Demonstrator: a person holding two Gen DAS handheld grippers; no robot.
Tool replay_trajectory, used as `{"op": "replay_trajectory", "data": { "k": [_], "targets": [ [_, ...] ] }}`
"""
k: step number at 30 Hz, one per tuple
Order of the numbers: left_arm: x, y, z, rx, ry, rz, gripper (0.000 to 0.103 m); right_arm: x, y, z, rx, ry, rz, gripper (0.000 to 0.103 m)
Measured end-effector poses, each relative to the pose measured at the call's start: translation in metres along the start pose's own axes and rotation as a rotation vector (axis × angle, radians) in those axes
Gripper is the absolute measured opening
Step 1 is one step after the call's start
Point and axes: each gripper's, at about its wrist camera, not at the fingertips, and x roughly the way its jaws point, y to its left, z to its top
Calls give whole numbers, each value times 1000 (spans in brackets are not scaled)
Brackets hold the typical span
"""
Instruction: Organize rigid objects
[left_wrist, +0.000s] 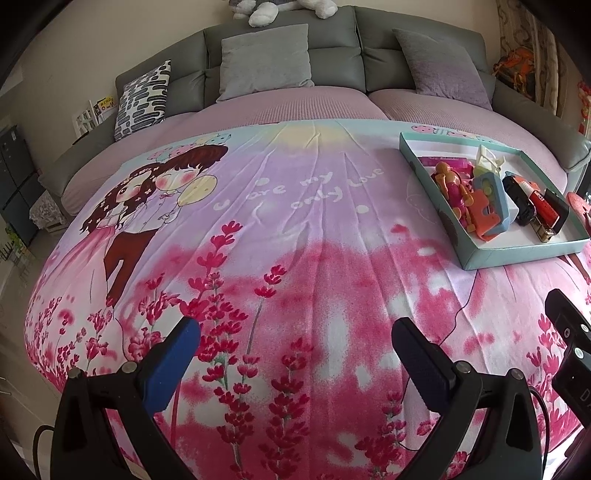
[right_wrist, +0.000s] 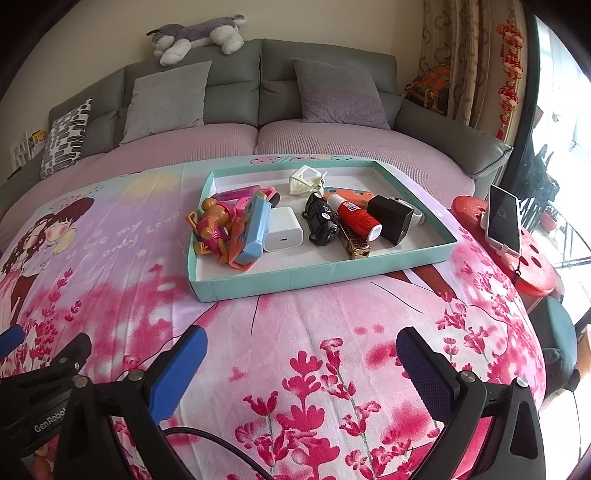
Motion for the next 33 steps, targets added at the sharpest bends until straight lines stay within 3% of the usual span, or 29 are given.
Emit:
{"op": "replay_trajectory", "data": {
  "k": [33],
  "targets": [
    [4, -2, -1, 12, 21, 30, 103, 0, 12, 0, -58, 7, -25, 103]
  ]
}}
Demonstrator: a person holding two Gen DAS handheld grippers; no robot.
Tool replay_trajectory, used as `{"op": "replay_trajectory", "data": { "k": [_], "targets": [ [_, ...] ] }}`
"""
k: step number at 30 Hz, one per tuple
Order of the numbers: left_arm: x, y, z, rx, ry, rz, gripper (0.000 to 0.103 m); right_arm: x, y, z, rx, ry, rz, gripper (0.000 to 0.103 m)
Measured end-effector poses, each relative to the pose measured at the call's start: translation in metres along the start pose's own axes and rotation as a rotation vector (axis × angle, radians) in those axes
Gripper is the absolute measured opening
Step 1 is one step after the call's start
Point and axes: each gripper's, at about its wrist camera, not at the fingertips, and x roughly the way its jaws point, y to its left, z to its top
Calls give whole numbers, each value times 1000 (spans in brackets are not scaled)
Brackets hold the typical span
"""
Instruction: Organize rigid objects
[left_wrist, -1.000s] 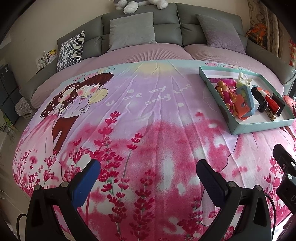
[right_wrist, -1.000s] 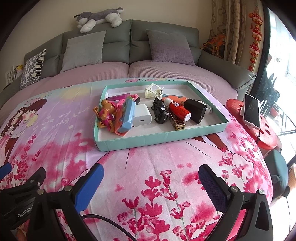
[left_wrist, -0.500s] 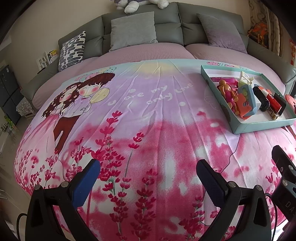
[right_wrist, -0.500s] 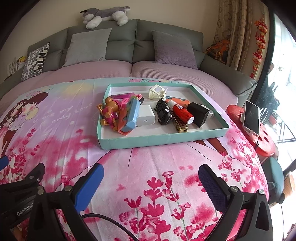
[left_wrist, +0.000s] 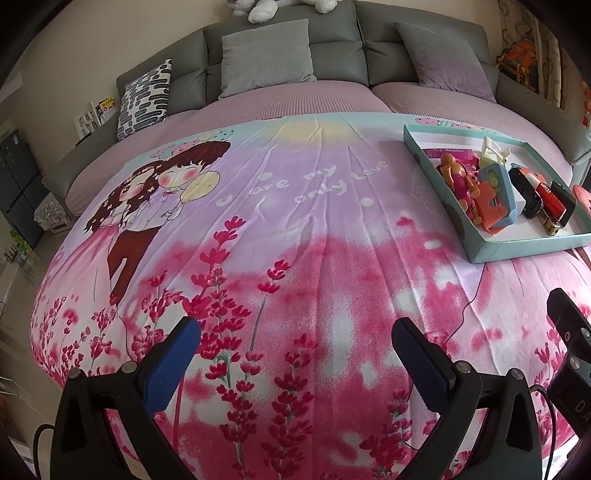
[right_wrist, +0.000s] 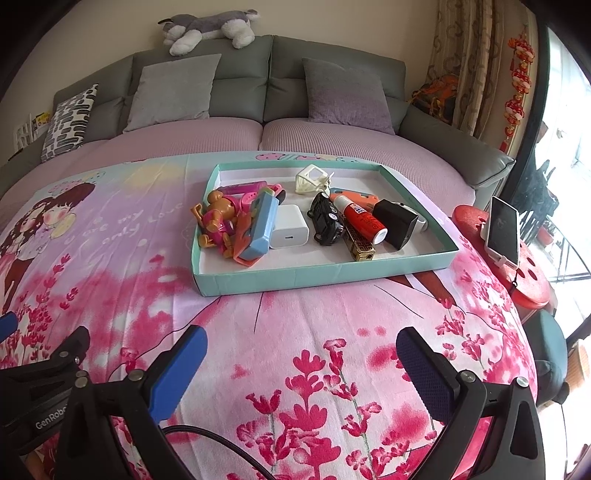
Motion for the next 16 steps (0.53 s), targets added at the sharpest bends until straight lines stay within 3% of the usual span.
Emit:
{"op": "replay_trajectory", "data": {
  "k": [16],
  "targets": [
    [-4, -1, -1, 5, -17, 5, 103, -1, 1, 1, -5, 0, -3, 103]
  ]
}}
